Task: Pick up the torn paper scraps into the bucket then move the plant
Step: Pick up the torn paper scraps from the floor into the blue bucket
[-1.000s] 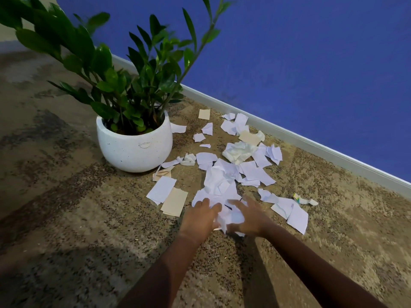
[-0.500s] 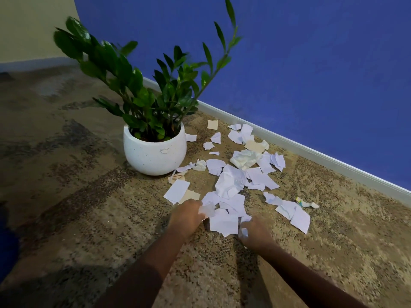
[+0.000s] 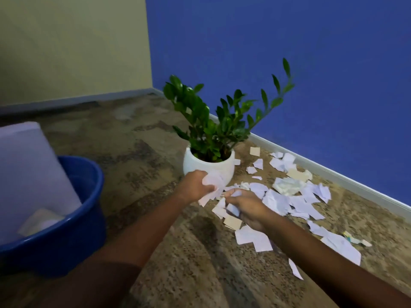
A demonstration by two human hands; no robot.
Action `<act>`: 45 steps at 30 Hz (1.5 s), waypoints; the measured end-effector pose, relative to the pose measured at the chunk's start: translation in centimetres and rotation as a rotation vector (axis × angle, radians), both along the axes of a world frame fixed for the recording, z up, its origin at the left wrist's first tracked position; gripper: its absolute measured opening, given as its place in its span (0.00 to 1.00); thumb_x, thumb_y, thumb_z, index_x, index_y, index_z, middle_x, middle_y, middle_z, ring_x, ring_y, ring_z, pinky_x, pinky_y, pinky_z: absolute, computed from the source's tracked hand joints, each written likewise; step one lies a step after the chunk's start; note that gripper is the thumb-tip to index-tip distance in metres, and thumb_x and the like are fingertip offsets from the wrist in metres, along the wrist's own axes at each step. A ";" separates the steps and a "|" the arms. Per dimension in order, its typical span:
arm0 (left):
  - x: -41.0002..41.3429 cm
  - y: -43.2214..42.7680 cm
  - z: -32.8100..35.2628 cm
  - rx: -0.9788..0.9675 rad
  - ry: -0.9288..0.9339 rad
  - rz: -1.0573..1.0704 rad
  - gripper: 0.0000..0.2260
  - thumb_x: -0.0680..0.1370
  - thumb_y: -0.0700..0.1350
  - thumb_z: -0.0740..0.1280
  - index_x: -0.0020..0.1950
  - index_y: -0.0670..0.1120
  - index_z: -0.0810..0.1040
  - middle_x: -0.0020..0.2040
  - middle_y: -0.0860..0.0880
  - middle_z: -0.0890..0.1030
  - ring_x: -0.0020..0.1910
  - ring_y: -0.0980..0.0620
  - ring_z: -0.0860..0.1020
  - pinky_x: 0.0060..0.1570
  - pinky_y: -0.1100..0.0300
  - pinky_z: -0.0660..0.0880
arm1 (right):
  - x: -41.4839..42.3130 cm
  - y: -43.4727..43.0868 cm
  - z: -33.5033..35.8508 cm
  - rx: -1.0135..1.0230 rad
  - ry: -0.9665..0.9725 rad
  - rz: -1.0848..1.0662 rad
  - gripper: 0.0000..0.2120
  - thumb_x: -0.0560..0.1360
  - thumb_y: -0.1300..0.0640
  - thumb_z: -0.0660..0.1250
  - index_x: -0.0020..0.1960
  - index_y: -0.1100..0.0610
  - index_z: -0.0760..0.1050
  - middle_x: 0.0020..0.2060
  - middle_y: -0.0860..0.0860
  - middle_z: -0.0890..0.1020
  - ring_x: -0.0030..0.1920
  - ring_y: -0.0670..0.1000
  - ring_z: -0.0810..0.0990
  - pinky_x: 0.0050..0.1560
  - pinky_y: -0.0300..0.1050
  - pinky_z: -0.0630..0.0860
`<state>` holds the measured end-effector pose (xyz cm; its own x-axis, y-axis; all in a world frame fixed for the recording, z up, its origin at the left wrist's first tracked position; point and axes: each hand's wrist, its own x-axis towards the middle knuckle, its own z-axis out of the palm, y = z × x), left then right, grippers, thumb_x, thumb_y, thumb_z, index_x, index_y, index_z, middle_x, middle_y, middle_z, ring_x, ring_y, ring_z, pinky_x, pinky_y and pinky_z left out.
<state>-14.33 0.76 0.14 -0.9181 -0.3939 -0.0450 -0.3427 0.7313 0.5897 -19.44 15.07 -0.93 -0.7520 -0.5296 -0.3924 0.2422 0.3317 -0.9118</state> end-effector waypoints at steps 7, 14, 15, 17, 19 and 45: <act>6.3 -6.2 5.2 -0.343 0.059 0.350 0.18 0.79 0.51 0.62 0.64 0.41 0.74 0.63 0.40 0.77 0.63 0.41 0.75 0.58 0.52 0.72 | 4.2 -10.5 5.4 -0.090 0.115 0.205 0.16 0.74 0.71 0.61 0.29 0.60 0.72 0.23 0.52 0.74 0.31 0.50 0.72 0.33 0.39 0.69; 13.9 -12.6 9.7 -0.419 -0.209 0.586 0.14 0.77 0.47 0.65 0.60 0.42 0.75 0.56 0.42 0.80 0.57 0.43 0.78 0.55 0.53 0.74 | 11.0 -19.4 8.2 -0.209 -0.014 0.366 0.06 0.77 0.65 0.62 0.44 0.63 0.76 0.35 0.54 0.74 0.38 0.51 0.74 0.33 0.40 0.70; 14.8 -13.2 9.8 -0.414 -0.261 0.612 0.13 0.77 0.46 0.65 0.60 0.42 0.75 0.56 0.42 0.80 0.56 0.43 0.78 0.56 0.52 0.74 | 12.0 -20.3 8.6 -0.214 -0.049 0.374 0.08 0.78 0.64 0.61 0.53 0.66 0.76 0.38 0.55 0.74 0.41 0.52 0.74 0.32 0.40 0.72; 15.9 -14.1 9.4 -0.382 -0.325 0.653 0.14 0.78 0.45 0.65 0.62 0.41 0.74 0.59 0.41 0.78 0.59 0.42 0.78 0.60 0.51 0.74 | 13.6 -21.9 8.9 -0.210 -0.101 0.376 0.16 0.78 0.63 0.60 0.64 0.66 0.71 0.44 0.58 0.77 0.39 0.51 0.74 0.28 0.38 0.76; 16.4 -14.6 8.4 -0.346 -0.365 0.685 0.14 0.79 0.44 0.63 0.63 0.40 0.75 0.61 0.40 0.77 0.62 0.42 0.76 0.62 0.52 0.73 | 14.8 -22.9 9.0 -0.174 -0.126 0.419 0.14 0.79 0.63 0.58 0.63 0.65 0.71 0.56 0.63 0.77 0.38 0.52 0.75 0.40 0.43 0.80; 9.8 -7.5 -4.4 -0.615 -0.017 0.176 0.23 0.76 0.32 0.59 0.71 0.43 0.63 0.69 0.42 0.67 0.64 0.47 0.72 0.62 0.56 0.73 | 9.9 -17.0 -8.7 0.612 0.466 0.665 0.12 0.80 0.53 0.57 0.54 0.60 0.74 0.64 0.59 0.74 0.60 0.53 0.72 0.63 0.46 0.69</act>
